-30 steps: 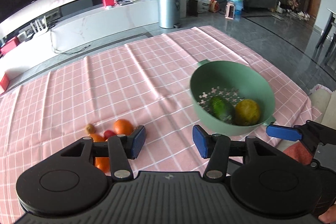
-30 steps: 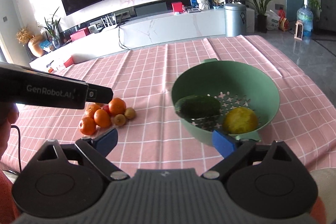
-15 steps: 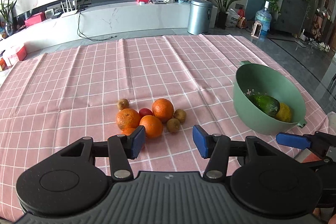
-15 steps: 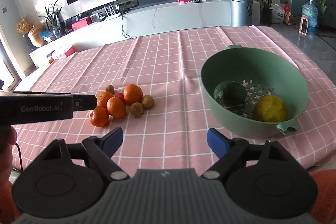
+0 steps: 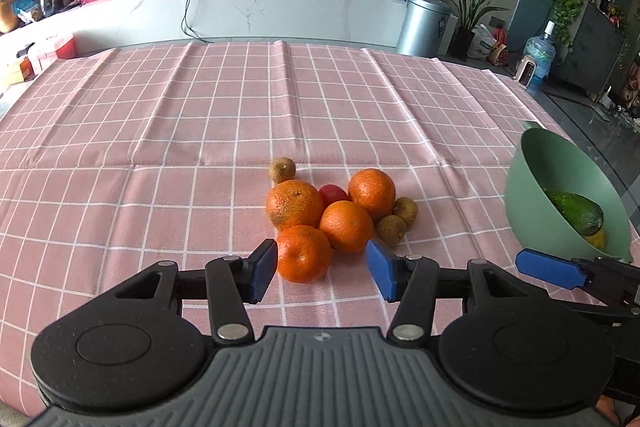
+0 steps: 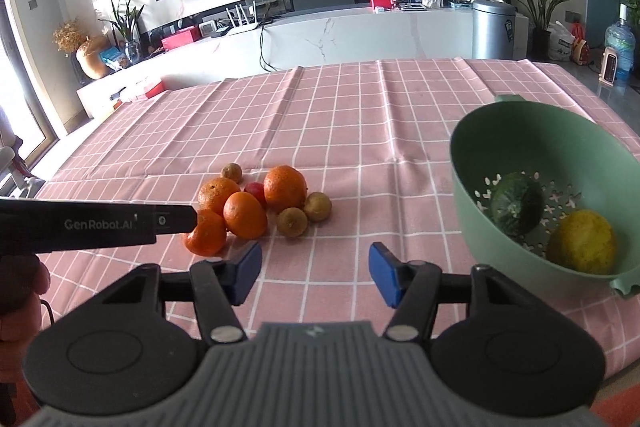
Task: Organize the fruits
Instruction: 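Grasp an orange with the left tool while the right tool grasps another orange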
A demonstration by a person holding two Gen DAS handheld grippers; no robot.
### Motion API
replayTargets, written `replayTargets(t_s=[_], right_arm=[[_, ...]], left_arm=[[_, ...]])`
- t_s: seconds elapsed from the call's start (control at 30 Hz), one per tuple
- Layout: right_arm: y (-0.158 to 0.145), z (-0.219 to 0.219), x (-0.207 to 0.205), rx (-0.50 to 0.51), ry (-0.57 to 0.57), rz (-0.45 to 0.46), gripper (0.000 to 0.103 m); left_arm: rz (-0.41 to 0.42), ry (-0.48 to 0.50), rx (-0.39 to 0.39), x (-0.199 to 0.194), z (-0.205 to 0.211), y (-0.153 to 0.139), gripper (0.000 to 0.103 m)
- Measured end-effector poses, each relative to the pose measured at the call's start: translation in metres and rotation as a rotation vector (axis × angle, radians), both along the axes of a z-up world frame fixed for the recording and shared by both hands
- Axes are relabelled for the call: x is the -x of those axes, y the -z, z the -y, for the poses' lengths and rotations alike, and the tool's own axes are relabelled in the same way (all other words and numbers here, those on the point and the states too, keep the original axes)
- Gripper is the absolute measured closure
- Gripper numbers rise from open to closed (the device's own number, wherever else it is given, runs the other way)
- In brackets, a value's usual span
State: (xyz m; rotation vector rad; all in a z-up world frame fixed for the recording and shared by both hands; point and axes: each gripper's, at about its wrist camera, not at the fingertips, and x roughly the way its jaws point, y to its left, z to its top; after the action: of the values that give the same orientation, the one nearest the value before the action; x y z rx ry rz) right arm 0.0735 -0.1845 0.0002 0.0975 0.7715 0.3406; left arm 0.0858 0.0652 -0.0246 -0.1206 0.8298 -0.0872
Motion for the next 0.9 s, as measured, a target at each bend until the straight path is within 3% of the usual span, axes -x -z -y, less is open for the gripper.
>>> replayTargets(t_s=[0.27,0.5,0.6,0.63,0.9], right_arm=[[0.019,-0.013,-0.021,-0.027,-0.007,-0.07,0.056],[0.026,-0.025,-0.027,-0.002,-0.036,-0.059,0.058],[0.028,-0.03,-0.03,0.006,-0.057,-0.053,0.059],[0.028,-0.032,-0.03,0.009,-0.063,-0.05,0.059],[0.026,-0.049,-0.029,0.052,-0.136,0.02,0.061]], left_arm=[[-0.052,-0.002,-0.039,-0.016,0.0,0.022,0.042],[-0.092,-0.005,-0.009,-0.03,-0.004,0.035,0.042],[-0.104,-0.007,0.018,-0.035,-0.006,0.037,0.048],[-0.104,-0.009,0.022,-0.035,-0.006,0.037,0.054],[-0.083,-0.064,0.052,-0.029,-0.018,0.028,0.056]])
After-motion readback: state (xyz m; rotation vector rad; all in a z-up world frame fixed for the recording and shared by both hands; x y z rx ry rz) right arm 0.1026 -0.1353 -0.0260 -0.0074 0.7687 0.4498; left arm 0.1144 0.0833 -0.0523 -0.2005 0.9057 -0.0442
